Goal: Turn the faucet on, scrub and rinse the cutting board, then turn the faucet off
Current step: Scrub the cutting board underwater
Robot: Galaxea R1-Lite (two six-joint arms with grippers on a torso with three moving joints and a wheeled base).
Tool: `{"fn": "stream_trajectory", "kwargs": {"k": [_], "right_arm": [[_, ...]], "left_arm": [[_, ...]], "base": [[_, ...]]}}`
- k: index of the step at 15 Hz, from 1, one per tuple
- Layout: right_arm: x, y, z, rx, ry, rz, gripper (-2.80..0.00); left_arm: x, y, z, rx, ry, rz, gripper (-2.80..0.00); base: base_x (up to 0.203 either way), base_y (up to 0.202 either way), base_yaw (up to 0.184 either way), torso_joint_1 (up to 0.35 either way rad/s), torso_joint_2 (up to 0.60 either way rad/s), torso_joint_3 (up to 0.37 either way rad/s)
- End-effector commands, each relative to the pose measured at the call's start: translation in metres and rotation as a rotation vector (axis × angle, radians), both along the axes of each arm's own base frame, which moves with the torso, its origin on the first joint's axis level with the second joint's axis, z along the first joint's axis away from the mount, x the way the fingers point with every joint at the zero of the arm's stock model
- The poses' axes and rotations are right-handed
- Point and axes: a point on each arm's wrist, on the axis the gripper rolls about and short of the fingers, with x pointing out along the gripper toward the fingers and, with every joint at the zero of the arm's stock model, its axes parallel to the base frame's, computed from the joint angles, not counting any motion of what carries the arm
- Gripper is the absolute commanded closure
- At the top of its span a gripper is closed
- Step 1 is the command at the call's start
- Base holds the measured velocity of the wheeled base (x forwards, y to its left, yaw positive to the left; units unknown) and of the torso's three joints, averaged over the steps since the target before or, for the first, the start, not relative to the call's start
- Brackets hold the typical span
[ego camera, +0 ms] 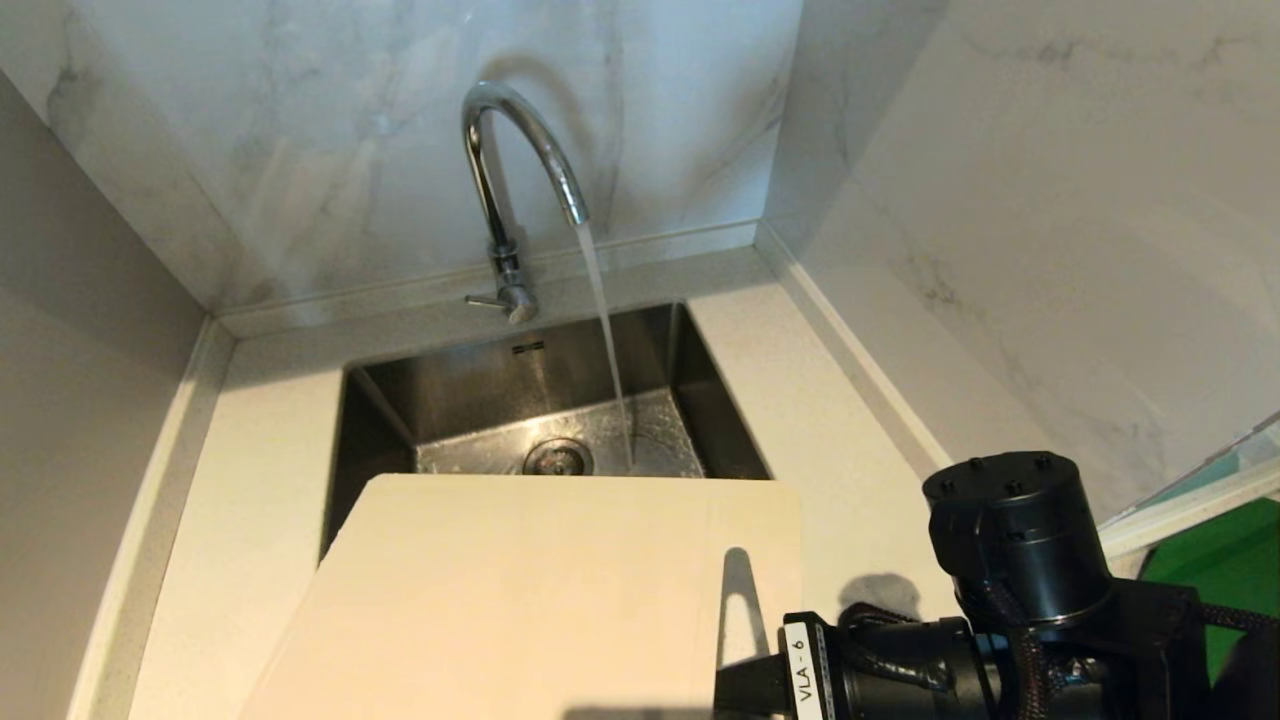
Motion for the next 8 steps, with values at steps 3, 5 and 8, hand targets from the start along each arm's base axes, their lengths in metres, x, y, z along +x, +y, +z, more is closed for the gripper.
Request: {"fn": "stream_trajectory", "kwargs": {"k": [3,5,8], "right_arm": [[0.007,0.005,-0.002,-0.007,-0.003,0.009,0.00],[0.007,0.004,-0.002,-0.006,-0.003,0.007,0.00],[0.008,0.005,-0.003,-0.008,0.001,0.007,0.00]], "left_arm": [[-0.001,0.000,0.067,0.022,0.002,0.007,0.00],[0.015,0.000,0.118,0.026,0.025,-0.002,0.00],[0.044,0.000,0.190,0.046,0.024,-0.018,0.00]], "base": [[0.000,0.000,0.000,0.000,0.00,0.000],[0.000,0.000,0.000,0.000,0.00,0.000],[0.000,0.000,0.000,0.000,0.00,0.000]]}}
